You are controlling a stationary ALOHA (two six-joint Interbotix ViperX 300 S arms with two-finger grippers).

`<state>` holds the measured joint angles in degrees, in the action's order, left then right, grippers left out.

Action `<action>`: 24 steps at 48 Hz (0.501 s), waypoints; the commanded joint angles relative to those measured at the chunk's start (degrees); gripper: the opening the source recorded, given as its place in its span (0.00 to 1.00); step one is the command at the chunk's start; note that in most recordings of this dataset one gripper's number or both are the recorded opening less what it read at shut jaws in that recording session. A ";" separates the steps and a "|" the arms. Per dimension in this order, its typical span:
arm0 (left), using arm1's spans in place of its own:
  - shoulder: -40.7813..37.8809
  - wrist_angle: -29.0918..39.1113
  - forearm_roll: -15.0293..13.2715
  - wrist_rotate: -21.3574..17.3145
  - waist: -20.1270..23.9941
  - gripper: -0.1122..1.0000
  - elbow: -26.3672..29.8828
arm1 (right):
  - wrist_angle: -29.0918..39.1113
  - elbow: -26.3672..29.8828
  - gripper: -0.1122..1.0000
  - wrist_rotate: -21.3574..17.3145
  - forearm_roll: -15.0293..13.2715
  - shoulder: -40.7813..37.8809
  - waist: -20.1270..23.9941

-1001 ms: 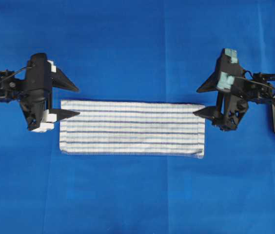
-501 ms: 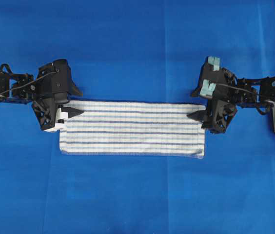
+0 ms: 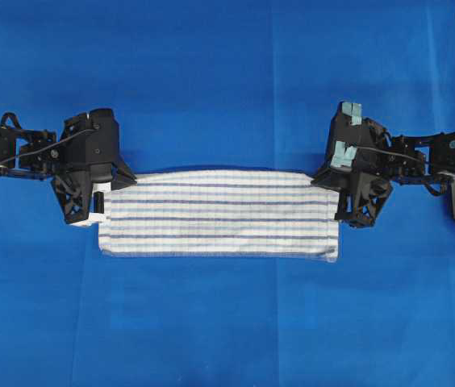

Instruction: Fold the blue towel.

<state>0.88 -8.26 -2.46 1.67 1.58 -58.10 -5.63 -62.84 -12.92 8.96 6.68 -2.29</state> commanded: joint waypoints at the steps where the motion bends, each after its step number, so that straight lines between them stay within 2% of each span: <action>1: 0.70 0.35 -0.09 0.09 0.00 0.13 0.97 | -0.35 0.88 0.12 0.00 -0.09 0.44 0.26; 12: 4.39 6.77 -0.09 -0.09 0.53 0.13 3.16 | 1.76 1.67 0.12 0.00 -0.09 4.04 0.26; 24: 13.27 15.47 -0.09 0.18 0.26 0.13 5.80 | 10.72 3.60 0.12 0.09 -0.18 14.24 0.26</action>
<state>10.90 5.89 -2.46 1.67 2.11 -53.79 2.99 -60.73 -12.92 8.88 17.40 -2.11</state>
